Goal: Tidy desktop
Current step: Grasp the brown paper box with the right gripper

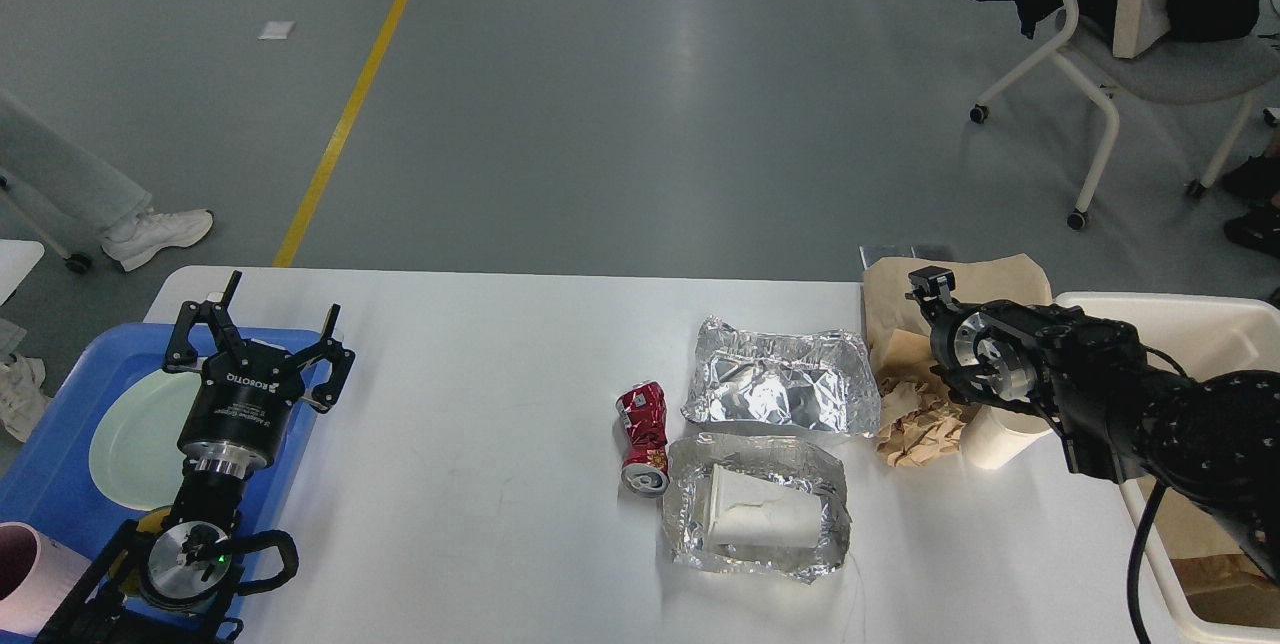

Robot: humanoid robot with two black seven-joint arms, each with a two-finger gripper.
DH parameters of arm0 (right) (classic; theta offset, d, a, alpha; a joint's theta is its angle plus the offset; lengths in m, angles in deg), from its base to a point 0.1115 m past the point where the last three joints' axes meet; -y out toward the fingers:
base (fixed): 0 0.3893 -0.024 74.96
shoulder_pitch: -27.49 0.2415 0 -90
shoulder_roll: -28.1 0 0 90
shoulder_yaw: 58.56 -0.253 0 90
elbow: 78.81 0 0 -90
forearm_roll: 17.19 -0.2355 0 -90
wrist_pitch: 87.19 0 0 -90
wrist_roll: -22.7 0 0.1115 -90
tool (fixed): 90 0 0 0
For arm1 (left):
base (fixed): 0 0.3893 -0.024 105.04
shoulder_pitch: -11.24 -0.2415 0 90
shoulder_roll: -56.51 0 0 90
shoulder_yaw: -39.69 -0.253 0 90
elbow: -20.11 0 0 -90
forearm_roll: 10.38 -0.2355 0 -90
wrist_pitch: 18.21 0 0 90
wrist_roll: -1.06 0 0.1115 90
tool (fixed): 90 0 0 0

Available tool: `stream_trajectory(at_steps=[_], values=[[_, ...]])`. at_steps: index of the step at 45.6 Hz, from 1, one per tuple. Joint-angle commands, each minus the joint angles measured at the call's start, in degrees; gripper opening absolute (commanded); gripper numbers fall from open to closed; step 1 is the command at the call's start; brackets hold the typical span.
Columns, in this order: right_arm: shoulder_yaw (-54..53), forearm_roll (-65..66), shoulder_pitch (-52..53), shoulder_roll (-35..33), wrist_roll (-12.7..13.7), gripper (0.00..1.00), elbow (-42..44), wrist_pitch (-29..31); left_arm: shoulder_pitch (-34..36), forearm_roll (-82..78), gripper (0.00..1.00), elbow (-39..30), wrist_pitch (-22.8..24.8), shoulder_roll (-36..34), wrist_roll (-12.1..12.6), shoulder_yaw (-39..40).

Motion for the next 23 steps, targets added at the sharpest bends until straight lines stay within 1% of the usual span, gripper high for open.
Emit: stream_trajectory(at_steps=[1,4,11,16,18,19,23], values=[[-1.46,2.42,-1.72,0.76,-0.06,0.92,2.07,0.07,0.0,0.0,0.96,0.0,0.0,-0.04,0.0,0.01],[-1.46,2.86,-2.42,1.11,-0.33,0.92,2.25,-0.02,0.0,0.0,0.96,0.0,0.0,0.04,0.0,0.01],[-1.55,2.95,-3.83,1.9,-0.59,0.86,2.43,-0.11,0.0,0.0,0.96,0.0,0.0,-0.04,0.0,0.01],[-1.46,3.04,-3.91,1.9,-0.59,0.73,2.34,0.15,0.0,0.0,0.96,0.0,0.0,0.05,0.0,0.01],[-1.46,3.04,-3.91,1.9,-0.59,0.66,2.34,0.33,0.0,0.0,0.96,0.0,0.0,-0.04,0.0,0.01],[-1.46,3.04,-3.91,1.9,-0.59,0.6,2.34,0.59,0.0,0.0,0.96,0.0,0.0,-0.04,0.0,0.01],[-1.37,3.3,-3.91,1.9,-0.5,0.32,2.16,1.12,0.09,0.0,0.96,0.0,0.0,-0.04,0.0,0.01]])
